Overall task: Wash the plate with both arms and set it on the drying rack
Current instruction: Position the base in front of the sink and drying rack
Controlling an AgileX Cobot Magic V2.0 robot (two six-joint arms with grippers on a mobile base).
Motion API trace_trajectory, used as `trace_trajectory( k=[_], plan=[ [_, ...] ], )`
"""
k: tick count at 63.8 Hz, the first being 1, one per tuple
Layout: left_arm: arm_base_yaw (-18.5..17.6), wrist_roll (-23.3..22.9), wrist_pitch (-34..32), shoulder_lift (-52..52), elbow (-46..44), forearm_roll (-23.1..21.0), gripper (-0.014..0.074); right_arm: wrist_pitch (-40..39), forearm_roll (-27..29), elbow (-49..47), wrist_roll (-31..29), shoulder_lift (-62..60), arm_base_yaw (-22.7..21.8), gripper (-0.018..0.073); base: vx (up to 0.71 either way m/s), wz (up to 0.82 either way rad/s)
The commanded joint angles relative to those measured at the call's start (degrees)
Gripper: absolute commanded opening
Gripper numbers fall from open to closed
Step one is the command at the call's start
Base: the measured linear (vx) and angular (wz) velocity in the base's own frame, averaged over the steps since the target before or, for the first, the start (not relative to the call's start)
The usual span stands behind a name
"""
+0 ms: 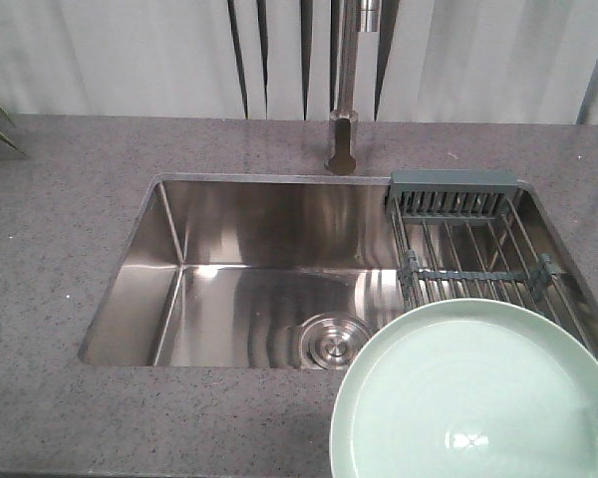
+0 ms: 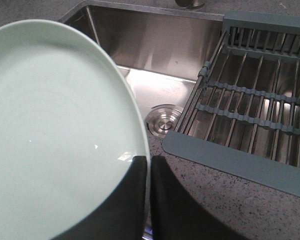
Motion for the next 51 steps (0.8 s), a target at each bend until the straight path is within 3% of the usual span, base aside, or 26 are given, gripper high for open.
trace_trajectory(
  k=[1, 51],
  plan=[
    [-0.4, -0.5, -4.4, -0.8, -1.5, -0.1, -0.0006, -3.6, 1.4, -1.4, -0.4, 0.6, -0.3, -0.0004, 0.04, -0.07],
    [-0.4, -0.5, -4.4, -0.8, -1.5, -0.1, -0.0006, -3.6, 1.4, -1.4, -0.4, 0.6, -0.3, -0.0004, 0.03, -0.04]
  ],
)
